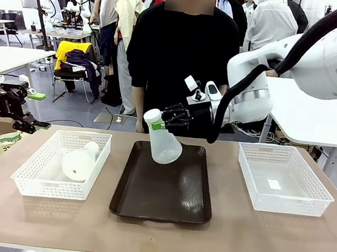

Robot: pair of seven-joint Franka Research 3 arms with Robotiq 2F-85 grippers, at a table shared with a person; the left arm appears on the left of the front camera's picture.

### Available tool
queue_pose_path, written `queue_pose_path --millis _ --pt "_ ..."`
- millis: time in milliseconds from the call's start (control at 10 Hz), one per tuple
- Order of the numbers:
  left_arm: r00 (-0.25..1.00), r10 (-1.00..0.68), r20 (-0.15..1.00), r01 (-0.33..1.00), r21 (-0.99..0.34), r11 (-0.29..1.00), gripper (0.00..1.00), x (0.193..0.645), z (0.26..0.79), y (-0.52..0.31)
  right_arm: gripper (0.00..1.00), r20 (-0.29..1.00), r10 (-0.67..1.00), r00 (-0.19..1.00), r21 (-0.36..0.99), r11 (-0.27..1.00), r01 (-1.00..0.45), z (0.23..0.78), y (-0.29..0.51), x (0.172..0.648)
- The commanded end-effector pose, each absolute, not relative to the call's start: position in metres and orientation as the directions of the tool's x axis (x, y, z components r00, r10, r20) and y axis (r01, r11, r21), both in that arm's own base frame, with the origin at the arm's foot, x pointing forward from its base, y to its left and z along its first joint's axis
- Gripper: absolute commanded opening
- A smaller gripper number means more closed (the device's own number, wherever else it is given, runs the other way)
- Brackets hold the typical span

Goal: Prepare the laboratory tools.
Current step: Place the picked Big flask upright in the Handle tray as instructed by the person.

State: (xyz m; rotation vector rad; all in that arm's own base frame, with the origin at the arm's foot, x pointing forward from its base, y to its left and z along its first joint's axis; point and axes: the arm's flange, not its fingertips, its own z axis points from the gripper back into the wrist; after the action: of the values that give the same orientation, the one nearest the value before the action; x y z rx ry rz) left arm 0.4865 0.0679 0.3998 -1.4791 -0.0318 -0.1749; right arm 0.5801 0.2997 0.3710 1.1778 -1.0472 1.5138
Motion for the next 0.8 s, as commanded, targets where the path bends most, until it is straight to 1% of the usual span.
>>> queue_pose_path --millis 0,300,500,700 --pt "0.986 -0.107 0.13 0.141 -0.985 0.096 1.0 0.485 0.401 0.07 0.0 0.989 0.07 -0.13 -0.112 -0.217 -0.97 0.367 0.304 0.592" --pt "0.986 -0.107 0.13 0.141 -0.985 0.096 1.0 0.485 0.401 0.07 0.0 0.994 -0.036 -0.103 -0.108 -0.18 -0.978 0.344 0.303 0.608" --pt "0.986 -0.107 0.13 0.141 -0.985 0.096 1.0 0.485 0.401 0.07 0.0 0.998 -0.024 -0.065 -0.067 -0.126 -0.99 0.332 0.304 0.616" --pt "0.986 -0.107 0.13 0.141 -0.985 0.096 1.0 0.485 0.401 0.07 0.0 0.999 0.015 -0.051 -0.05 -0.09 -0.995 0.322 0.302 0.62"
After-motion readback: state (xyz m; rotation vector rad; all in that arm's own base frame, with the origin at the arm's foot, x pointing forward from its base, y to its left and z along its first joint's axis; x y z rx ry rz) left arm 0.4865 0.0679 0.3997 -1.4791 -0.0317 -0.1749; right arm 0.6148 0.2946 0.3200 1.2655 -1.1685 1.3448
